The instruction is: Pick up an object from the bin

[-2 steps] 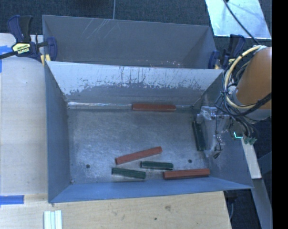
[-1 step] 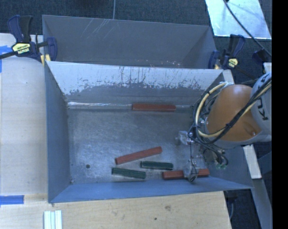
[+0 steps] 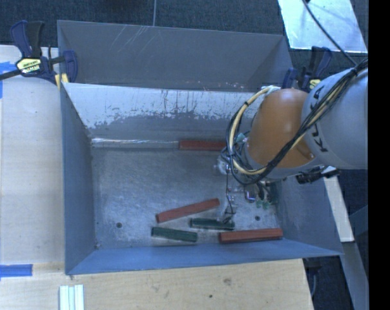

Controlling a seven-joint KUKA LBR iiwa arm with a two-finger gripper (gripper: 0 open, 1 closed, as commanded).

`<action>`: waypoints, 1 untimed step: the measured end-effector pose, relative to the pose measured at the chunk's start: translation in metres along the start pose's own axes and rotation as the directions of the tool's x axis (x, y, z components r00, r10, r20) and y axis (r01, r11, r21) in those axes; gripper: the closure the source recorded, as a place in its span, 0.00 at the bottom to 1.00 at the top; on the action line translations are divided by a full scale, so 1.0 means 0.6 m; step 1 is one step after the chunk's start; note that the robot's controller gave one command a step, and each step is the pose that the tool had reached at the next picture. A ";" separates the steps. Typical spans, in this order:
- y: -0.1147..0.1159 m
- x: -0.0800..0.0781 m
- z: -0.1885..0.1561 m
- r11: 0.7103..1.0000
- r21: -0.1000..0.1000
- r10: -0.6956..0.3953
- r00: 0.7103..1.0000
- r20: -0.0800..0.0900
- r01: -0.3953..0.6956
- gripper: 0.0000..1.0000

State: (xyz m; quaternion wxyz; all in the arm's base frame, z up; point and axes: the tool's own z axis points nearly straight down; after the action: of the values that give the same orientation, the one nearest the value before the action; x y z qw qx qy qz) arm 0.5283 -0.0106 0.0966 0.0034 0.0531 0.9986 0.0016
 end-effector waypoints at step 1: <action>0.046 0.054 0.044 0.990 0.003 -0.140 0.990 -0.006 0.140 0.00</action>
Offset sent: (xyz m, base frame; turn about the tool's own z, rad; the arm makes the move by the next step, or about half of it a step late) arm -0.0298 0.0312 -0.0266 -0.1402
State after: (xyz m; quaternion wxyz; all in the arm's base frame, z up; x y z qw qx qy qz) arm 0.4990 0.0206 0.0700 0.0006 -0.0169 0.9999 -0.0001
